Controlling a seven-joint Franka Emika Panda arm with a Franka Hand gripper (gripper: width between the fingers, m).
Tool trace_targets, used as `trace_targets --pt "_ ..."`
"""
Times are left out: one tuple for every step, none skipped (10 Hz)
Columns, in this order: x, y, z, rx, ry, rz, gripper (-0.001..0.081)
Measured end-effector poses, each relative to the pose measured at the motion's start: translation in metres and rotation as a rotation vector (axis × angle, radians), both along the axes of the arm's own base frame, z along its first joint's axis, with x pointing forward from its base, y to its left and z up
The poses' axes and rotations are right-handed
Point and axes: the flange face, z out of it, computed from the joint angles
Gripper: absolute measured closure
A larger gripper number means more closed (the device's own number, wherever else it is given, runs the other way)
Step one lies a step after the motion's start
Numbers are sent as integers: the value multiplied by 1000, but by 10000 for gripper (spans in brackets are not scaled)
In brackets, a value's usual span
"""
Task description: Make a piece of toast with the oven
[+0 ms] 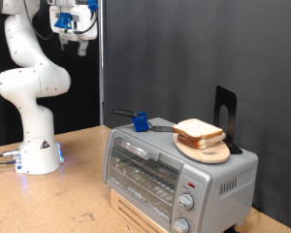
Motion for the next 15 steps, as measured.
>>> trace_targets --pt "0 0 0 1 -1 44 -2" --pt "1 0 2 3 -18 124 -2" --pt "2 1 6 8 -49 240 -2" --pt "2 -1 8 8 -71 365 -2" --pt "6 -5 10 -1 -98 486 -2" --pt "9 -7 10 3 -114 587 -2" --pt "9 -7 10 4 -110 541 -2" --pt "10 -5 12 19 -150 624 -2" --pt "9 -7 12 26 -195 740 -2" --pt "8 -8 10 21 -245 855 -2" --pt "10 -7 4 5 -298 966 -2" --pt "17 -5 -5 -22 -356 1067 -2" --pt "27 -5 -18 -69 -420 1162 -2" --pt "33 -4 -27 -108 -471 1238 -2" --pt "31 -4 -28 -87 -450 1204 -2"
